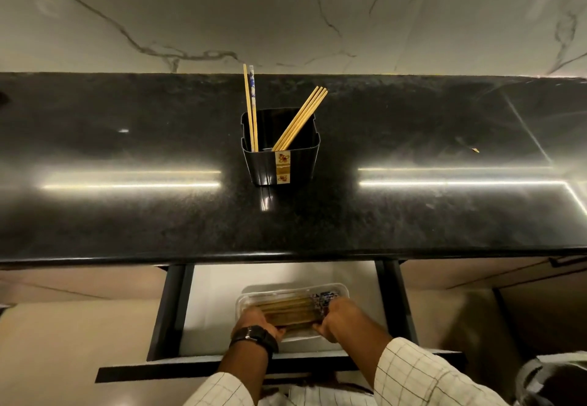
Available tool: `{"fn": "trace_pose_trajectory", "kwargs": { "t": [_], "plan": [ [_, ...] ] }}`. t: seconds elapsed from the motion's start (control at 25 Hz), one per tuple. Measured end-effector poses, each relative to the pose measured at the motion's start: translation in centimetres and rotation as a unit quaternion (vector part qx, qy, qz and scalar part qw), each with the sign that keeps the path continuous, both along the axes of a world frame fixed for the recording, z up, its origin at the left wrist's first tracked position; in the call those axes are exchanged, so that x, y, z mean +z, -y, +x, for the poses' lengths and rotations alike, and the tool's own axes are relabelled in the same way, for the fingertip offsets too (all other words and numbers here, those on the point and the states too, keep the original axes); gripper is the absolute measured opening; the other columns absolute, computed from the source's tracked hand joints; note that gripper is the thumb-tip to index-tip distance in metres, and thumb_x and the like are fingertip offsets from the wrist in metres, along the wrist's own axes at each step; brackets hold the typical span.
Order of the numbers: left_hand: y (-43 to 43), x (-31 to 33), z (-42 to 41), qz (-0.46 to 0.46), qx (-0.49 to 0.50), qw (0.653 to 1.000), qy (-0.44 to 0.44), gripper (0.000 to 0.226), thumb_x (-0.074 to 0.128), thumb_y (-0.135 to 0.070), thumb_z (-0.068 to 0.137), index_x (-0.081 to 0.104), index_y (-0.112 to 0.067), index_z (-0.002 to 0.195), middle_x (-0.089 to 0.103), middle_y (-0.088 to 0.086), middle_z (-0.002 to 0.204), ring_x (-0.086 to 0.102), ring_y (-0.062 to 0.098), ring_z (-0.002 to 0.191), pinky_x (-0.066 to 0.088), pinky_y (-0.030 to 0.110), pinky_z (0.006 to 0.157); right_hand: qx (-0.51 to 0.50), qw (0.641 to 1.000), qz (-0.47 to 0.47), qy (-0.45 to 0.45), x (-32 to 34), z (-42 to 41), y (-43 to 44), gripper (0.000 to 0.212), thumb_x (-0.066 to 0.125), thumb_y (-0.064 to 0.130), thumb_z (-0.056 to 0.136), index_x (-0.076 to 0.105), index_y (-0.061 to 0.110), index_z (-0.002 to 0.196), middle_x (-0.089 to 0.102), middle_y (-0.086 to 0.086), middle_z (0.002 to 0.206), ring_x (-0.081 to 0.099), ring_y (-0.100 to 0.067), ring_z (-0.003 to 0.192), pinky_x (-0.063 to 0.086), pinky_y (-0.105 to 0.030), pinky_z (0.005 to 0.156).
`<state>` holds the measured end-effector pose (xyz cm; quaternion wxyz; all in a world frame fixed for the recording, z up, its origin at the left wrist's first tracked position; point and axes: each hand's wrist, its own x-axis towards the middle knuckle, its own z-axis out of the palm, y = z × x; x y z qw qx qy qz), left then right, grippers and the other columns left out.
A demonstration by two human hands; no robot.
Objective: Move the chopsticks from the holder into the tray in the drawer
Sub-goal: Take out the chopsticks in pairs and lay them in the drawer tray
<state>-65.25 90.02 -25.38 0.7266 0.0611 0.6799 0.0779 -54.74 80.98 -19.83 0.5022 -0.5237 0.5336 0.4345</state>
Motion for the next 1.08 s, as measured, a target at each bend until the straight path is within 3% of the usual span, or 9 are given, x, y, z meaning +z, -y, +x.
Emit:
{"fn": "trace_pose_trajectory", "kwargs": {
  "t": [0.12,0.24,0.48,0.64,0.72,0.8,0.92,1.0,1.08],
  "plan": [
    [-0.6,2.4,0.5,-0.044,0.010,0.997,-0.059,0.052,0.039,-0.027,0.108,0.038,-0.009,0.156,0.038,0.017,0.162,0.037,0.038,0.148,0.035,0.054,0.117,0.035,0.999,-0.007,-0.010,-0.3,0.3,0.1,0.033,0.052,0.017,0.107,0.059,-0.008,0.127,0.062,-0.028,0.129,0.057,-0.043,0.131,0.046,-0.057,0.110],
    [-0.8,4.3,1.1,-0.043,-0.014,0.997,-0.055,0.049,0.039,-0.031,0.105,0.046,-0.008,0.147,0.045,0.018,0.156,0.042,0.039,0.143,0.030,0.056,0.117,0.083,0.996,-0.031,-0.013,-0.6,0.9,-0.1,0.028,0.044,0.016,0.108,0.056,-0.007,0.118,0.058,-0.029,0.107,0.055,-0.045,0.131,0.043,-0.060,0.110],
    [-0.1,5.4,1.1,-0.037,-0.034,0.997,-0.057,0.037,0.043,-0.031,0.101,0.057,-0.005,0.123,0.058,0.019,0.138,0.051,0.041,0.131,0.036,0.057,0.113,0.095,0.995,0.001,-0.042,-0.6,1.0,0.3,0.033,0.044,0.015,0.108,0.054,-0.008,0.130,0.058,-0.033,0.133,0.057,-0.052,0.126,0.046,-0.066,0.107],
    [0.3,5.7,0.3,-0.030,-0.003,0.999,-0.040,0.030,0.049,-0.032,0.099,0.062,-0.005,0.102,0.063,0.024,0.108,0.061,0.044,0.100,0.055,0.059,0.083,0.122,0.991,0.046,-0.037,-0.1,0.3,1.4,0.036,0.042,0.016,0.109,0.058,-0.009,0.130,0.061,-0.034,0.131,0.058,-0.051,0.126,0.047,-0.063,0.108],
    [0.0,6.3,0.2,0.006,0.013,1.000,-0.018,0.026,0.051,-0.029,0.097,0.062,-0.006,0.089,0.062,0.019,0.089,0.060,0.037,0.077,0.059,0.046,0.055,0.118,0.989,0.081,-0.020,0.6,0.0,1.7,0.030,0.040,0.006,0.108,0.060,-0.014,0.118,0.058,-0.033,0.132,0.053,-0.049,0.131,0.048,-0.058,0.107],
    [-1.0,6.9,0.3,0.041,0.025,0.999,-0.016,0.029,0.053,-0.025,0.096,0.056,-0.004,0.076,0.054,0.015,0.070,0.049,0.030,0.058,0.047,0.029,0.051,0.111,0.987,0.114,0.019,1.8,-0.2,1.7,0.022,0.046,0.001,0.106,0.056,-0.016,0.096,0.060,-0.032,0.108,0.061,-0.050,0.110,0.057,-0.054,0.084],
    [-2.4,9.2,1.6,0.069,0.028,0.997,0.028,0.040,0.058,-0.033,0.100,0.056,0.004,0.083,0.038,0.027,0.066,0.051,0.035,0.057,0.045,0.033,0.054,0.105,0.980,0.159,0.064,4.6,-0.5,1.5,0.027,0.052,0.008,0.104,0.057,-0.013,0.088,0.059,-0.025,0.081,0.058,-0.038,0.066,0.055,-0.037,0.041],
    [-2.9,11.4,2.6,0.118,0.025,0.991,0.057,0.031,0.066,-0.034,0.095,0.065,-0.003,0.095,0.044,0.026,0.061,0.053,0.031,0.053,0.047,0.032,0.049,0.116,0.971,0.182,0.103,7.0,-0.4,0.8,0.026,0.056,0.008,0.102,0.064,-0.009,0.085,0.062,-0.021,0.073,0.058,-0.032,0.058,0.053,-0.028,0.036],
    [-3.4,13.5,3.7,0.196,-0.003,0.976,0.096,0.032,0.070,-0.035,0.092,0.058,-0.016,0.068,0.041,0.001,0.043,0.036,0.014,0.037,0.032,0.024,0.036,0.164,0.953,0.189,0.169,9.9,0.4,-0.3,0.022,0.063,0.012,0.099,0.073,-0.004,0.089,0.067,-0.015,0.063,0.061,-0.025,0.045,0.051,-0.023,0.037]
  ]
}}
